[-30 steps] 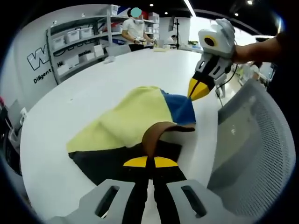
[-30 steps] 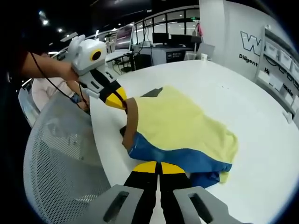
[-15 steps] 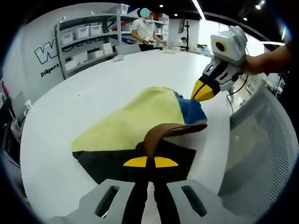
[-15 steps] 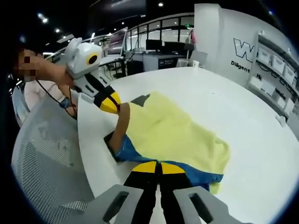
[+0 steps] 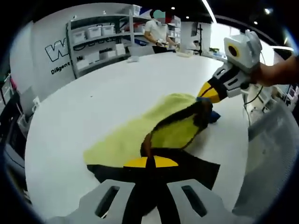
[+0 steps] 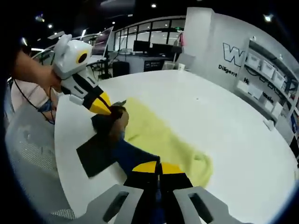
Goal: Fold the garment on the visible template until the final outline fits inside the template.
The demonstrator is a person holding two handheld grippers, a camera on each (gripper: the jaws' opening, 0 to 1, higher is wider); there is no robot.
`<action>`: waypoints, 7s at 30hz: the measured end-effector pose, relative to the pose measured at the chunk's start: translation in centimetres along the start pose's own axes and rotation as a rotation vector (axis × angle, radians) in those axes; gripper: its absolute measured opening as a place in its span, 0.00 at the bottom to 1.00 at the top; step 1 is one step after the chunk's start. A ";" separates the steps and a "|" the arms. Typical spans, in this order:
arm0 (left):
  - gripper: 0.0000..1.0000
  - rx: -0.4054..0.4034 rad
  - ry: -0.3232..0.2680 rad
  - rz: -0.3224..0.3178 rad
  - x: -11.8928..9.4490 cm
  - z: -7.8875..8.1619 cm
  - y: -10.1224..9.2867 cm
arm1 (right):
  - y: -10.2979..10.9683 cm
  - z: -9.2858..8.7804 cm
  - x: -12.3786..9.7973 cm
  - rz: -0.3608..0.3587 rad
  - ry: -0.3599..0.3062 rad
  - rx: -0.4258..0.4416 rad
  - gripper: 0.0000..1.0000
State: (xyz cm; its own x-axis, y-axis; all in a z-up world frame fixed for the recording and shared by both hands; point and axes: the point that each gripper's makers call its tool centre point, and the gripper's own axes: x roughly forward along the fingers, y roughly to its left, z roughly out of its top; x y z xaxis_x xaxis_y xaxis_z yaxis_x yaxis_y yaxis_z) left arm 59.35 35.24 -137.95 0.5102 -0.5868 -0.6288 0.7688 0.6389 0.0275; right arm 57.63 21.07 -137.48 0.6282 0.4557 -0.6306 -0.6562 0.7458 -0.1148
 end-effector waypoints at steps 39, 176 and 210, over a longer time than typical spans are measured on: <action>0.09 -0.088 0.063 -0.004 1.3 -3.7 -0.7 | 2.3 -3.2 0.9 0.156 0.051 0.260 0.03; 0.00 -0.093 -0.207 -0.157 -6.0 13.2 2.0 | -6.3 10.9 -7.5 0.024 -0.166 0.029 0.00; 0.00 -0.138 -0.203 -0.109 -1.8 14.3 6.5 | -10.5 11.9 -1.7 -0.069 -0.167 0.003 0.00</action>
State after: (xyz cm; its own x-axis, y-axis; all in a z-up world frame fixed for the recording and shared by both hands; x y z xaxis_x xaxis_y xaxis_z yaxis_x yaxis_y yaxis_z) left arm 68.93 33.37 -125.55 0.5047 -0.7347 -0.4533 0.7705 0.6202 -0.1472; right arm 68.43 18.22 -126.11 0.7325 0.4774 -0.4852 -0.6081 0.7793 -0.1514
